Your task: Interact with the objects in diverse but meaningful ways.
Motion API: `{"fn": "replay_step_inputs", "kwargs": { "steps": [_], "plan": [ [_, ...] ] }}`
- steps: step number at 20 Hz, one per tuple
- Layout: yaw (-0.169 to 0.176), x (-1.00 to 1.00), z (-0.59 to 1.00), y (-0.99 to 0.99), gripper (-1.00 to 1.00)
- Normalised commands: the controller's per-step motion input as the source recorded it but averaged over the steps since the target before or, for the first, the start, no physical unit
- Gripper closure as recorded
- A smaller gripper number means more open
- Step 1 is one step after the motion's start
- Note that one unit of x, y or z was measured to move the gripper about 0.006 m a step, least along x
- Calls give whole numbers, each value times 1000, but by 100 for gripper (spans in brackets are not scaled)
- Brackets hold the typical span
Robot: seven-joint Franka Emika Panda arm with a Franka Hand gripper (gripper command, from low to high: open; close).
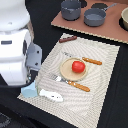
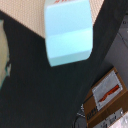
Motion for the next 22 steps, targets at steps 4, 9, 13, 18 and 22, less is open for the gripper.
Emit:
{"fn": "replay_step_inputs", "kwargs": {
  "steps": [4, 9, 13, 18, 22],
  "plan": [
    [0, 309, -282, -293, -100],
    [18, -71, -213, -67, -100],
    [18, -390, -7, 96, -100],
    [3, -296, 2, 3, -100],
    [0, -216, 0, -16, -100]
  ]
}}
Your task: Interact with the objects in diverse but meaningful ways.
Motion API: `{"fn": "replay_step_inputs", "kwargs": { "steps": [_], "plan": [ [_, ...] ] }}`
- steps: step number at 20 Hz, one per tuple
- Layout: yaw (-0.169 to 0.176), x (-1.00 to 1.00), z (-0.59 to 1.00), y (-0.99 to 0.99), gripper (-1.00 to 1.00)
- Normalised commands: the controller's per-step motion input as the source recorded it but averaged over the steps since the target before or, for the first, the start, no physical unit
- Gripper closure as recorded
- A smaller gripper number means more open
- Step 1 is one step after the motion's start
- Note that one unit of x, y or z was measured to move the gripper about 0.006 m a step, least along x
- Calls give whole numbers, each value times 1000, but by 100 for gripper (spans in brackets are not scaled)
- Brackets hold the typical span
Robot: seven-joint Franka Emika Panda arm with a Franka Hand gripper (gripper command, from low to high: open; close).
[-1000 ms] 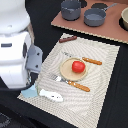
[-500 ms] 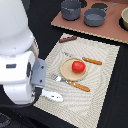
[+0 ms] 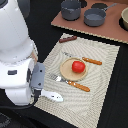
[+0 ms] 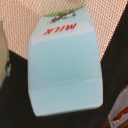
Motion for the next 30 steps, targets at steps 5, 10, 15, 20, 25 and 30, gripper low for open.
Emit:
{"fn": "replay_step_inputs", "kwargs": {
  "steps": [5, 10, 15, 20, 25, 30],
  "plan": [
    [0, -256, -174, -121, -100],
    [0, -298, -370, -150, -100],
    [0, -394, -487, -84, -100],
    [0, -78, 61, -49, 100],
    [-2, 225, 660, 0, 100],
    [0, 355, 851, 32, 100]
  ]
}}
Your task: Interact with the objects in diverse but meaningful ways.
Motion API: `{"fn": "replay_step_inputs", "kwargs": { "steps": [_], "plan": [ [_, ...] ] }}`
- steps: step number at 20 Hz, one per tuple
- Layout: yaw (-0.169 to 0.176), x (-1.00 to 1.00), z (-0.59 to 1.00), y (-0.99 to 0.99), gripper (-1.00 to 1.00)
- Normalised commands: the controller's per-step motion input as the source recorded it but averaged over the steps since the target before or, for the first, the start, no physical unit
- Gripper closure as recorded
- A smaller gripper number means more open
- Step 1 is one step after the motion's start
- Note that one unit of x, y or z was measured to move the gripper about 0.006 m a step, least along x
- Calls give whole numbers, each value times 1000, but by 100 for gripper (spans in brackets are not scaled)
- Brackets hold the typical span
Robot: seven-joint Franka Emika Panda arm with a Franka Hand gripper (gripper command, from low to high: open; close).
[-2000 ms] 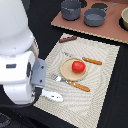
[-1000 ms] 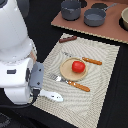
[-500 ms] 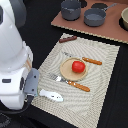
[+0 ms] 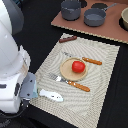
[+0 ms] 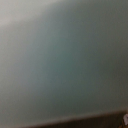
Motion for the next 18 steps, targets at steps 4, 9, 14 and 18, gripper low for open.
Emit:
{"fn": "replay_step_inputs", "kwargs": {
  "steps": [4, 9, 14, 18],
  "plan": [
    [15, 382, 970, 224, 100],
    [114, 200, 669, 771, 100],
    [113, 14, 53, 788, 100],
    [83, -108, -76, 761, 100]
  ]
}}
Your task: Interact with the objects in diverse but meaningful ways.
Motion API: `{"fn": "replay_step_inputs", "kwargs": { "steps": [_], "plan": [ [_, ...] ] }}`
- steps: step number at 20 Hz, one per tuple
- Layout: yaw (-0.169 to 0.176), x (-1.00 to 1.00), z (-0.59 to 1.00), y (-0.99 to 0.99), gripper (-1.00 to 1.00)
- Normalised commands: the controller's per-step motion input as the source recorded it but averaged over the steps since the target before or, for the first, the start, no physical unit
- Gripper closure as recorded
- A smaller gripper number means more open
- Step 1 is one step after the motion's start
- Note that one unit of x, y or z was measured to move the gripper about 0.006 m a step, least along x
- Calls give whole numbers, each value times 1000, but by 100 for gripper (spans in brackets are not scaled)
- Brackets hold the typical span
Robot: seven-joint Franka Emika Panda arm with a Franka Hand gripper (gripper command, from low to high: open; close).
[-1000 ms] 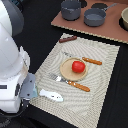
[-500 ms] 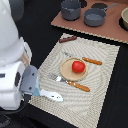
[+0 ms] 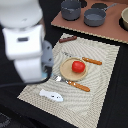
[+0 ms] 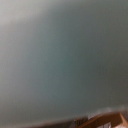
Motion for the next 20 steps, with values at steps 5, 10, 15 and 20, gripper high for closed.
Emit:
{"fn": "replay_step_inputs", "kwargs": {
  "steps": [5, 10, 15, 20],
  "plan": [
    [78, -339, -302, 606, 100],
    [68, -551, -444, 398, 100],
    [38, -551, -560, 145, 100],
    [0, -478, -640, -42, 100]
  ]
}}
